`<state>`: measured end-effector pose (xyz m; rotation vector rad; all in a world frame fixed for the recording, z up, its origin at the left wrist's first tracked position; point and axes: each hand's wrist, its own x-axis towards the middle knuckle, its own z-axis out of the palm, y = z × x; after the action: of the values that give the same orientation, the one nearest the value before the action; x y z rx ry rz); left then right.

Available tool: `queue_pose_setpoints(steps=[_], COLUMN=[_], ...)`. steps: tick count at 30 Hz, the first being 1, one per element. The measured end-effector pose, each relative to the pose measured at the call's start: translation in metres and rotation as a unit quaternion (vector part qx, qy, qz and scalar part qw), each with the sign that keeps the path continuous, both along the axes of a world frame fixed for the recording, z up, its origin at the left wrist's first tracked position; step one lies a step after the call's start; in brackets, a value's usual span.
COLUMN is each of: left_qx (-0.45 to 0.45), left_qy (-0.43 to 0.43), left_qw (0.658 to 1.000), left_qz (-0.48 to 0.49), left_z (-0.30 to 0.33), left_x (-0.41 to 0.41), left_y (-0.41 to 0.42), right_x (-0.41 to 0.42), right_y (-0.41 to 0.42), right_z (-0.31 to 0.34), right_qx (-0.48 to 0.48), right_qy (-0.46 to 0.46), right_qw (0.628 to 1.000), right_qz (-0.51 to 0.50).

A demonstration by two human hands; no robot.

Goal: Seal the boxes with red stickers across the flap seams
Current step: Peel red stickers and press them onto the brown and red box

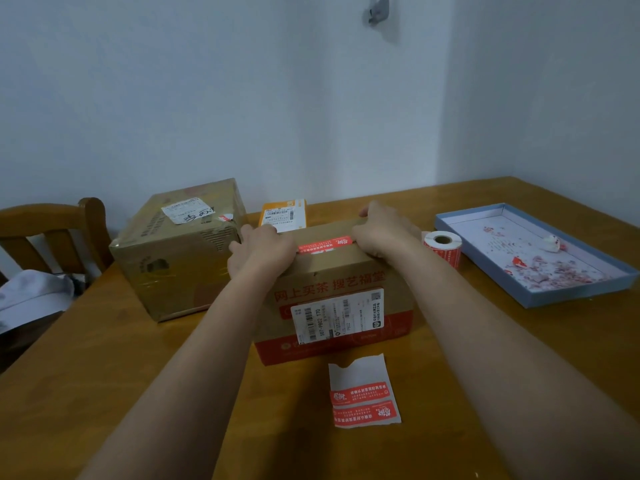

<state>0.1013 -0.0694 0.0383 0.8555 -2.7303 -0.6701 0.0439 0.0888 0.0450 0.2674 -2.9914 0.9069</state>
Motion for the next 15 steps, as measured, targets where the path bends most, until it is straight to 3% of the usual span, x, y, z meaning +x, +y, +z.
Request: queue_pose_setpoints(steps=[4, 11, 15], left_qx=[0.026, -0.01, 0.04], left_qy=[-0.006, -0.056, -0.041], left_qw=[1.0, 0.998, 0.998], left_qz=[-0.01, -0.032, -0.022], left_z=[0.003, 0.007, 0.01], left_x=[0.004, 0.012, 0.009], left_y=[-0.001, 0.005, 0.005], right_x=[0.004, 0.011, 0.009], right_y=[0.008, -0.002, -0.006], right_z=[0.004, 0.004, 0.008], right_qx=[-0.035, 0.055, 0.053], right_qy=[-0.021, -0.023, -0.039], right_qw=[0.999, 0.998, 0.998], right_qz=[0.027, 0.008, -0.005])
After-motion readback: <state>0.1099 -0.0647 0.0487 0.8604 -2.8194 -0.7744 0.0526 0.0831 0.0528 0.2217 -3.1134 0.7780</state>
